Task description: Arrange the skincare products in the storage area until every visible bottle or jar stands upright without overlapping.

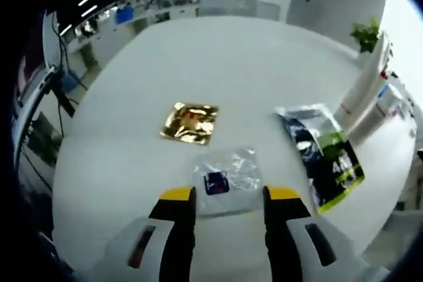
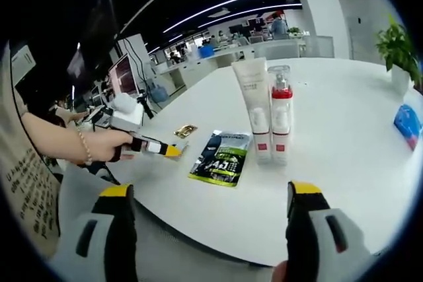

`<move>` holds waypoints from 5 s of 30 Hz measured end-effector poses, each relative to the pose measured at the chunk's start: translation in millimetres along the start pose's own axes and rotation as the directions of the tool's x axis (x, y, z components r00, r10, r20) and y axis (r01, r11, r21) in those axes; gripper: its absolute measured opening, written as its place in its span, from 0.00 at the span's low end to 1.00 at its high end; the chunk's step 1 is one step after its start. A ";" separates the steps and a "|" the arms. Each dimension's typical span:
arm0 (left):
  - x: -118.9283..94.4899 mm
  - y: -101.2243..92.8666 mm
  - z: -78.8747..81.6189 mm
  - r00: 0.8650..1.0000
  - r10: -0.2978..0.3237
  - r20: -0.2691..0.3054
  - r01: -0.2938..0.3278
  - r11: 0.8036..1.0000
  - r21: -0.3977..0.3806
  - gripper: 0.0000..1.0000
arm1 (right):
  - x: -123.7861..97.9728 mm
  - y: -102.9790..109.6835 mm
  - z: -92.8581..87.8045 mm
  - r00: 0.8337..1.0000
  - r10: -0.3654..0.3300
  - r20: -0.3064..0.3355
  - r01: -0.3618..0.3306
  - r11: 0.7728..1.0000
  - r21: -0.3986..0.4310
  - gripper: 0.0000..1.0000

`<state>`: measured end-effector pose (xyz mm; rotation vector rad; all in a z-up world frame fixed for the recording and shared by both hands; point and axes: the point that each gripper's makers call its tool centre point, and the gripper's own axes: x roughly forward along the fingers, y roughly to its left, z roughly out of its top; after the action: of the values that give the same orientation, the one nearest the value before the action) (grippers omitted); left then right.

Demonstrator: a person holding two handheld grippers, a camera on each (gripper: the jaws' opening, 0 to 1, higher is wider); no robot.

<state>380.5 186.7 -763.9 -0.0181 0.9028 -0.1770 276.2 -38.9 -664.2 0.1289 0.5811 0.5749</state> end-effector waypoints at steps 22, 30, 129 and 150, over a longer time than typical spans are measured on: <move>11.4 -35.9 -14.1 1.000 0.013 0.009 -0.013 1.000 0.025 0.37 | -1.0 1.7 -0.6 1.000 0.011 0.008 -0.011 1.000 -0.025 0.95; 12.4 -37.3 -16.5 1.000 0.028 0.008 -0.028 0.998 0.049 0.38 | -1.4 0.5 -1.5 1.000 0.014 0.009 -0.014 1.000 -0.024 0.95; -123.6 0.6 -19.4 0.917 -0.374 0.139 0.351 0.922 0.162 0.97 | 0.9 7.2 -8.4 0.999 0.008 -0.041 -0.011 0.997 -0.072 0.95; -68.4 2.4 8.8 0.949 -0.311 0.041 0.300 0.938 0.173 0.94 | 1.1 0.8 -9.3 0.999 -0.008 -0.048 0.006 0.999 -0.050 0.95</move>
<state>346.3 199.5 -705.4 -0.0111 0.8113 -0.5389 271.4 -38.1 -672.2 0.0660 0.6129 0.5867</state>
